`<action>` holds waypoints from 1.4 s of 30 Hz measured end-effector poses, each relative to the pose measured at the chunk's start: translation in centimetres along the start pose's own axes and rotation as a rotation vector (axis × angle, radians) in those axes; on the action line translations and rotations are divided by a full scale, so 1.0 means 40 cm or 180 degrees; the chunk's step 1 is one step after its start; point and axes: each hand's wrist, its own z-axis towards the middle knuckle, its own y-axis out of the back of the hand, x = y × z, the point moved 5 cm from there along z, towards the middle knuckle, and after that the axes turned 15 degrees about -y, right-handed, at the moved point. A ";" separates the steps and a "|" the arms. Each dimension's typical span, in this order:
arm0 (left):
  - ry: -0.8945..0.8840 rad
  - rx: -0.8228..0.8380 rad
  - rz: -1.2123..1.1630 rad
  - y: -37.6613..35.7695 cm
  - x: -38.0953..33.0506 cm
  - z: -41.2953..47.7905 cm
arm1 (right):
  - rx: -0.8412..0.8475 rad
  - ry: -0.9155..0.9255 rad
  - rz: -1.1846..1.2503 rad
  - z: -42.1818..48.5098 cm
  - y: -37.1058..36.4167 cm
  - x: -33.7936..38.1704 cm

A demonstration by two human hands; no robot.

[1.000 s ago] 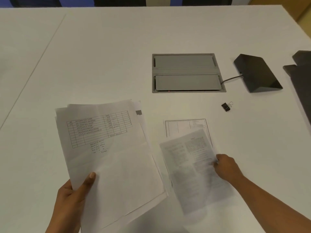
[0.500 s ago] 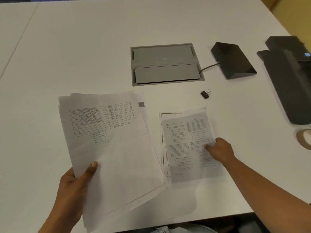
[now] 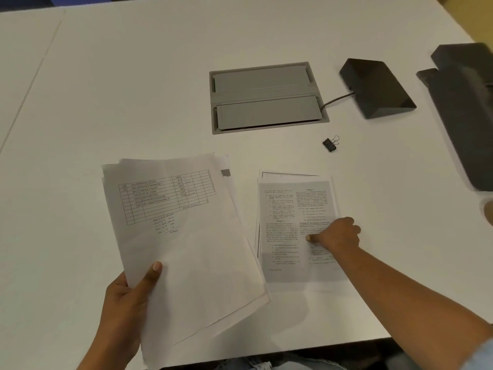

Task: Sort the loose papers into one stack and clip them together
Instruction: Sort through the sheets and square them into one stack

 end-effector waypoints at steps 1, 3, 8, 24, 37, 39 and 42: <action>0.0011 0.0006 0.0017 -0.001 0.000 0.000 | -0.0092 -0.0015 -0.0066 -0.003 0.003 0.003; 0.0031 0.0014 0.0022 -0.006 -0.002 0.002 | -0.0389 0.0141 -0.0344 -0.011 0.007 0.011; 0.0015 0.0063 0.0013 -0.019 -0.011 0.017 | -0.0452 0.0632 -0.0826 -0.010 0.008 0.039; 0.0081 -0.0124 0.0114 0.004 0.022 0.046 | 0.0515 0.1052 0.0346 0.058 0.024 0.005; 0.0133 -0.0236 0.0008 -0.015 0.019 0.073 | 0.2068 0.1323 0.2681 -0.048 0.206 -0.021; 0.0161 -0.0201 -0.0015 -0.036 0.022 0.072 | 0.2287 0.1464 0.2658 -0.089 0.217 -0.013; 0.0134 -0.0094 -0.0032 -0.069 0.015 0.068 | 0.2660 0.1526 0.2687 -0.154 0.210 0.010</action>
